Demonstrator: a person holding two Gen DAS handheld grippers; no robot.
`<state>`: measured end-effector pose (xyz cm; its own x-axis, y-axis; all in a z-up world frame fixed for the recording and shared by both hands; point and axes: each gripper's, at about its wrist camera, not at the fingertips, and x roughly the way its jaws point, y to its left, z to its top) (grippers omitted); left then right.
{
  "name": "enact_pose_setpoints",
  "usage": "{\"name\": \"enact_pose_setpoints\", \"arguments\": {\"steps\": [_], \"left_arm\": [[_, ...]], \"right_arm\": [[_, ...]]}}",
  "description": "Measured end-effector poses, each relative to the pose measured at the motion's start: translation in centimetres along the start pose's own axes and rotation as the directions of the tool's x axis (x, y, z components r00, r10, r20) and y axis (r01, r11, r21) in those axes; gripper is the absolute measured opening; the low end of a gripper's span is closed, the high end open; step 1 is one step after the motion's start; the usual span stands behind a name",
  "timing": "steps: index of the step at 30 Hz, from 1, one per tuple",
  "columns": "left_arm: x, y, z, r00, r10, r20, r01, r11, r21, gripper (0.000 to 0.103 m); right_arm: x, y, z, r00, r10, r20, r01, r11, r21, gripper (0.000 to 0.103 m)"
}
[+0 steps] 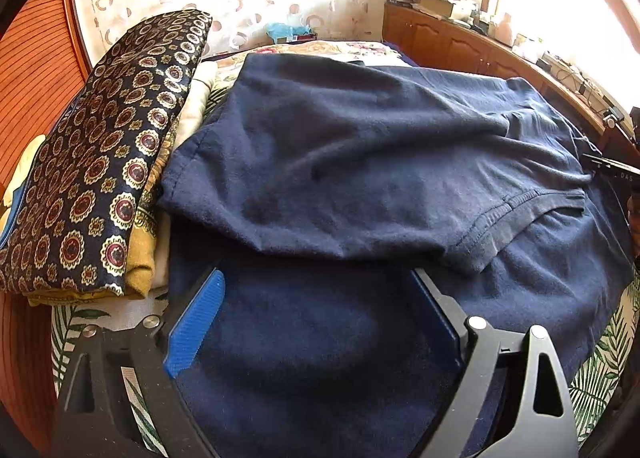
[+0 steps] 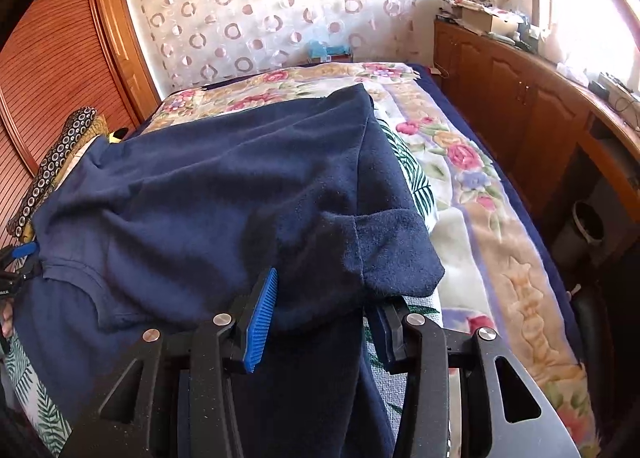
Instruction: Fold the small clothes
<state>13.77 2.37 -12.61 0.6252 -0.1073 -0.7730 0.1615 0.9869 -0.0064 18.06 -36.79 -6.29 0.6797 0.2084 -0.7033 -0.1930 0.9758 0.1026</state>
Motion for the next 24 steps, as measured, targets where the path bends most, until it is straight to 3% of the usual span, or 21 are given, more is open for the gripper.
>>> {"name": "enact_pose_setpoints", "arguments": {"steps": [11, 14, 18, 22, 24], "left_arm": [[-0.8, 2.8, 0.7, 0.995, -0.086, 0.054, 0.095, 0.976, -0.197, 0.091], [-0.7, 3.4, 1.1, 0.995, -0.078, 0.060, 0.090, 0.968, -0.232, 0.081], [-0.5, 4.3, 1.5, 0.996, -0.067, 0.067, 0.082, 0.960, -0.269, 0.055], [0.0, 4.3, 1.4, 0.998, -0.018, 0.058, 0.032, 0.967, -0.253, 0.048], [0.1, 4.1, 1.5, 0.998, -0.012, 0.057, 0.026, 0.970, -0.242, 0.048]], "right_arm": [[-0.3, -0.8, -0.1, 0.999, 0.042, 0.010, -0.042, 0.999, 0.035, 0.046], [-0.3, -0.7, -0.1, 0.999, 0.038, 0.010, -0.038, 0.999, 0.033, 0.046], [-0.2, -0.6, -0.2, 0.999, 0.032, 0.009, -0.032, 0.999, 0.028, 0.046], [-0.3, -0.6, -0.2, 0.999, 0.038, 0.010, -0.039, 0.999, 0.031, 0.046], [-0.3, -0.9, -0.1, 0.999, 0.045, 0.013, -0.046, 0.998, 0.050, 0.027]]}}
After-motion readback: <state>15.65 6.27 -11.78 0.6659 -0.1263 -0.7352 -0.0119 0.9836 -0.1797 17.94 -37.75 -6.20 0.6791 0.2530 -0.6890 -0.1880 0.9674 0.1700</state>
